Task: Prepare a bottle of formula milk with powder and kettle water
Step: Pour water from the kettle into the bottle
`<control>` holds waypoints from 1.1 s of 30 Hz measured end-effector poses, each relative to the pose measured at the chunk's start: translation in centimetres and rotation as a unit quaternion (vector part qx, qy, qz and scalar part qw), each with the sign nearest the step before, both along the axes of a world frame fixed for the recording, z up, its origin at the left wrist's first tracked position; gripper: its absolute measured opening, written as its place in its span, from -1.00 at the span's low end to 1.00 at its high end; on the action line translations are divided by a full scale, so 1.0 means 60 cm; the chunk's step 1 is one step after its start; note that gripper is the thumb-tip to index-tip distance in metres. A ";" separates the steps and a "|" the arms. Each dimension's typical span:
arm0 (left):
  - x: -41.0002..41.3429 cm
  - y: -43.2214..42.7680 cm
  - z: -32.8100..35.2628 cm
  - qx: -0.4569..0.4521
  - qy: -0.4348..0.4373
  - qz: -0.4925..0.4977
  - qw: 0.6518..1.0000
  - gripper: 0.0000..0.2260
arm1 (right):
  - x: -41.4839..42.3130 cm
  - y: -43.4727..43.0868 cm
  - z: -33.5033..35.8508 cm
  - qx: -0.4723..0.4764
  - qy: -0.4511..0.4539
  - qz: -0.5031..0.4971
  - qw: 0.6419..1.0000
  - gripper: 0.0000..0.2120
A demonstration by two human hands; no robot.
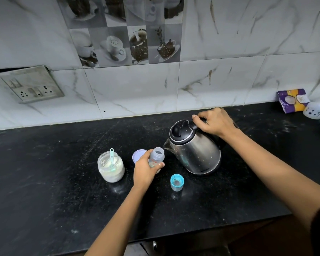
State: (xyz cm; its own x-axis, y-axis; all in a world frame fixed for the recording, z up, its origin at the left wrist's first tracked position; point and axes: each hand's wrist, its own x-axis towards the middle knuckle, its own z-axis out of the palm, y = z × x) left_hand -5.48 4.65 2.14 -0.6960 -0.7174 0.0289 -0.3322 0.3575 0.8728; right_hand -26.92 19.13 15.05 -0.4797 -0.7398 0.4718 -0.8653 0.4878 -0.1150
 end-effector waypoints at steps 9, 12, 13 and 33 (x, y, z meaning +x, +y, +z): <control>0.005 -0.003 -0.008 0.000 -0.013 0.004 1.000 -0.58 | 0.013 -0.011 0.005 0.011 0.003 0.007 1.000 -0.46; 0.007 -0.003 -0.008 -0.005 -0.017 0.011 1.000 -0.58 | 0.014 -0.014 0.003 0.009 0.003 0.009 1.000 -0.42; 0.008 -0.004 -0.009 -0.008 -0.018 0.014 1.000 -0.58 | 0.014 -0.015 0.003 0.013 0.003 0.009 1.000 -0.41; 0.020 -0.010 -0.020 -0.020 -0.037 0.036 0.998 -0.57 | 0.021 -0.038 0.007 0.036 0.030 0.042 0.998 -0.51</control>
State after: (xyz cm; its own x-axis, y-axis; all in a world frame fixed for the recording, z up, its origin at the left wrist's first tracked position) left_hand -4.28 4.07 0.95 -0.6441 -0.7649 0.0088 -0.4206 0.3638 0.8311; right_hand -25.67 16.83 15.46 -0.3876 -0.8089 0.4422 -0.9075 0.4189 -0.0291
